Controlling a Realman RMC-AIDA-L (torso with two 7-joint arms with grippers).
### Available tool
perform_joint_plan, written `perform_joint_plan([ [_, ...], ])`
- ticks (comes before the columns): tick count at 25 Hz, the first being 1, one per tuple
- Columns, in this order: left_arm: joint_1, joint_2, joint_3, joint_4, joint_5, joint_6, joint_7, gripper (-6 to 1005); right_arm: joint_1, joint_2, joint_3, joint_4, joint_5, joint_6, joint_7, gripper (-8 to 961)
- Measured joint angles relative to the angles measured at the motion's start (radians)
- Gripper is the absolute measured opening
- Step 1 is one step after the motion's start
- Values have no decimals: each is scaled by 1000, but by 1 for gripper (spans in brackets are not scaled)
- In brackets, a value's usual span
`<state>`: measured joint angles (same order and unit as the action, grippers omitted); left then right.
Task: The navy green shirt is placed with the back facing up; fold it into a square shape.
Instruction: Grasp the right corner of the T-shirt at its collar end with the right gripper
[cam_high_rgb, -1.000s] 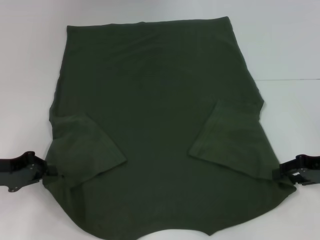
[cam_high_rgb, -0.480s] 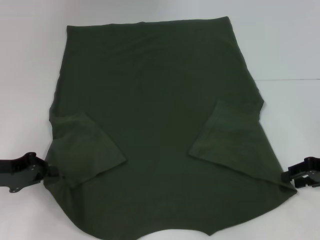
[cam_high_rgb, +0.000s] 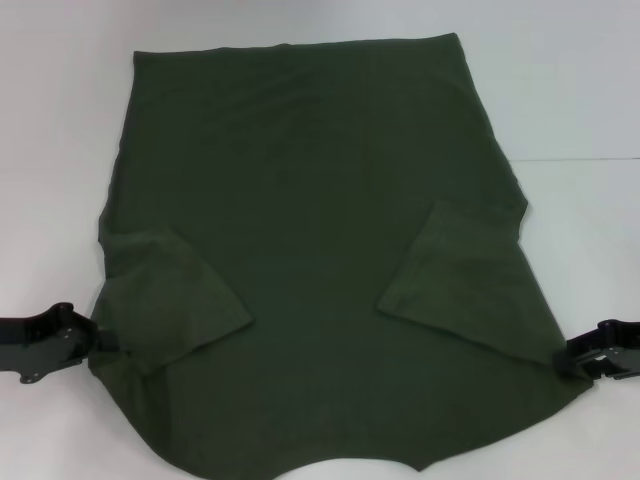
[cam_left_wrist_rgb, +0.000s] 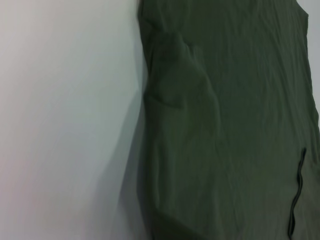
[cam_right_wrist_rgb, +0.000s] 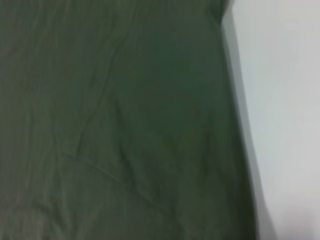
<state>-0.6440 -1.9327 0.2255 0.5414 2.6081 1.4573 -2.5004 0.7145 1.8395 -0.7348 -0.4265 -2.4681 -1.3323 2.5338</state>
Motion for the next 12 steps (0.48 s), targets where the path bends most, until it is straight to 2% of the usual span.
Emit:
perform_joint_plan([
  [12, -6, 0, -3, 0, 0, 1, 0, 4, 7, 20, 7, 1, 5, 10, -1, 400],
])
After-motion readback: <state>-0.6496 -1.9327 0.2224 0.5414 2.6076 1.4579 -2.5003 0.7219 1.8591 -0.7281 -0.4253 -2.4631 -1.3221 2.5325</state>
